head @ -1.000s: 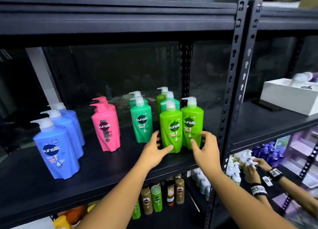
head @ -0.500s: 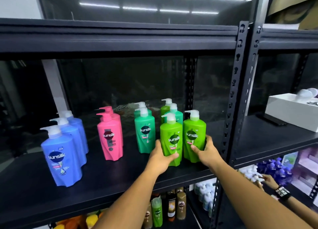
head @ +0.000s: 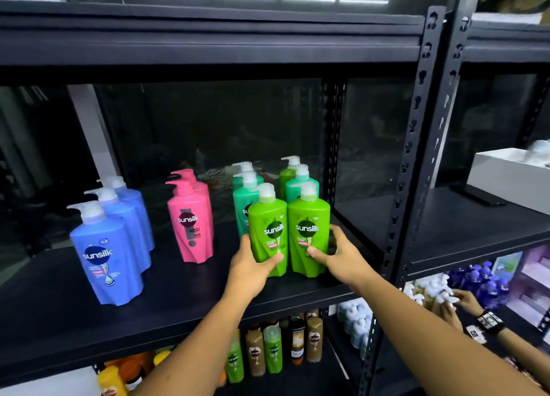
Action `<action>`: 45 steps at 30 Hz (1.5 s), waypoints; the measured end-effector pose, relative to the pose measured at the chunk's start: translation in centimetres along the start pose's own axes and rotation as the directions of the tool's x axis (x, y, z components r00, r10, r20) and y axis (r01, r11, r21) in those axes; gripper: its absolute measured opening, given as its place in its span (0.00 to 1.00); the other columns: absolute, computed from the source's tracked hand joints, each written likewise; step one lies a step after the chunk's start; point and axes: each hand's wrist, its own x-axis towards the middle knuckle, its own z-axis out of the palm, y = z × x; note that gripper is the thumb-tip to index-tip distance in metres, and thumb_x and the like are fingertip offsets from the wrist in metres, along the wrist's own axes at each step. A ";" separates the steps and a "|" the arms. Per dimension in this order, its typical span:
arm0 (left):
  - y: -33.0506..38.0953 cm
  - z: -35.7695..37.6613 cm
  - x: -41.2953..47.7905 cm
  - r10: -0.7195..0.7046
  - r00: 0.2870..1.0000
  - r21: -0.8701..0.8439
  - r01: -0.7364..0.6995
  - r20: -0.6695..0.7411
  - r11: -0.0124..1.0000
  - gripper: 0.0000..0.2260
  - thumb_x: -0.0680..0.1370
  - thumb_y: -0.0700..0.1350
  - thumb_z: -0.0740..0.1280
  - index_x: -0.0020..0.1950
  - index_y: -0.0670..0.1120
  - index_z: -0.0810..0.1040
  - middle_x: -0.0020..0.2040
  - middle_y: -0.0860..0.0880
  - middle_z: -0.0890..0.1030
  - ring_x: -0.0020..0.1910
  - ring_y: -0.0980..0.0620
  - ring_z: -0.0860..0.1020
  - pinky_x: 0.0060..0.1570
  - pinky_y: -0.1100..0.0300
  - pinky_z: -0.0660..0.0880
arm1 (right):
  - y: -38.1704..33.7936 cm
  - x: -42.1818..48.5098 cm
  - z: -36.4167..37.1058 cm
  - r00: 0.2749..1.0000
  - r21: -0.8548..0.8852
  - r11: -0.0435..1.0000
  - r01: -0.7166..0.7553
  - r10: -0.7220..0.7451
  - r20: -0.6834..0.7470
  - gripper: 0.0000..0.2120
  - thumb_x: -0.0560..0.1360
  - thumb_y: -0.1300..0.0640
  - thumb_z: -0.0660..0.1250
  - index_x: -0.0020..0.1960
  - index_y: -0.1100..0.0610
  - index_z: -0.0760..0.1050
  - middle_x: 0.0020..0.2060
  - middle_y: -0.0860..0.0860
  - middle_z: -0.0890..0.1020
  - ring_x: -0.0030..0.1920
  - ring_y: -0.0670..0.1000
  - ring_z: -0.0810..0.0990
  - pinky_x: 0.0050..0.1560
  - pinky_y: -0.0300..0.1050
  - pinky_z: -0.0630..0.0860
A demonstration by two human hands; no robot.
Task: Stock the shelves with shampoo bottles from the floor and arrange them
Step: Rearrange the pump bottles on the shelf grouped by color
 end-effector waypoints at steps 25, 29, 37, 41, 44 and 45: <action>-2.7 -1.5 0.0 -0.004 0.999 0.160 -0.002 0.039 0.987 0.29 0.77 0.58 0.72 0.71 0.54 0.62 0.61 0.57 0.79 0.57 0.54 0.78 0.56 0.60 0.71 | -1.1 11.1 1.2 0.999 0.034 0.999 0.001 0.001 -0.053 0.35 0.65 0.63 0.81 0.66 0.47 0.70 0.56 0.52 0.83 0.52 0.49 0.83 0.53 0.44 0.81; -2.7 -1.5 0.4 -0.009 0.998 0.167 -0.001 0.056 0.986 0.29 0.77 0.58 0.72 0.70 0.54 0.61 0.60 0.58 0.79 0.59 0.54 0.78 0.56 0.60 0.71 | 2.5 13.6 0.7 0.995 -0.081 0.996 -0.033 0.025 -0.096 0.35 0.57 0.46 0.81 0.62 0.39 0.71 0.56 0.55 0.78 0.54 0.53 0.81 0.57 0.56 0.80; -2.1 -1.6 -0.1 0.032 0.998 0.161 -0.041 0.058 0.986 0.42 0.76 0.55 0.74 0.80 0.57 0.50 0.66 0.61 0.72 0.62 0.57 0.74 0.61 0.61 0.68 | -0.5 5.7 -0.5 0.971 0.025 1.000 -0.004 0.010 -0.240 0.29 0.72 0.55 0.75 0.63 0.41 0.62 0.56 0.48 0.81 0.58 0.50 0.80 0.64 0.57 0.76; -1.7 -1.1 -0.3 0.016 1.000 0.156 -0.020 0.023 0.988 0.45 0.71 0.56 0.79 0.78 0.57 0.52 0.66 0.59 0.74 0.62 0.55 0.76 0.58 0.60 0.69 | -0.2 3.0 -1.4 0.961 -0.011 1.000 0.003 -0.006 -0.276 0.27 0.72 0.52 0.75 0.63 0.40 0.62 0.57 0.49 0.79 0.57 0.51 0.80 0.63 0.55 0.76; -1.3 -0.3 -0.4 -0.040 0.999 0.109 0.040 -0.002 0.993 0.51 0.64 0.59 0.82 0.77 0.57 0.53 0.68 0.56 0.74 0.64 0.53 0.75 0.62 0.57 0.72 | 0.1 1.5 -1.7 0.952 -0.057 0.998 0.035 -0.050 -0.303 0.30 0.70 0.45 0.75 0.65 0.43 0.62 0.58 0.49 0.78 0.58 0.51 0.79 0.62 0.55 0.76; -1.0 0.0 -0.5 -0.064 0.998 0.090 0.066 -0.024 0.994 0.53 0.61 0.62 0.82 0.76 0.57 0.52 0.69 0.55 0.74 0.64 0.52 0.75 0.65 0.54 0.72 | 0.3 1.1 -1.7 0.949 -0.061 0.997 0.044 -0.061 -0.311 0.31 0.68 0.41 0.74 0.65 0.42 0.62 0.59 0.49 0.78 0.59 0.51 0.79 0.63 0.56 0.76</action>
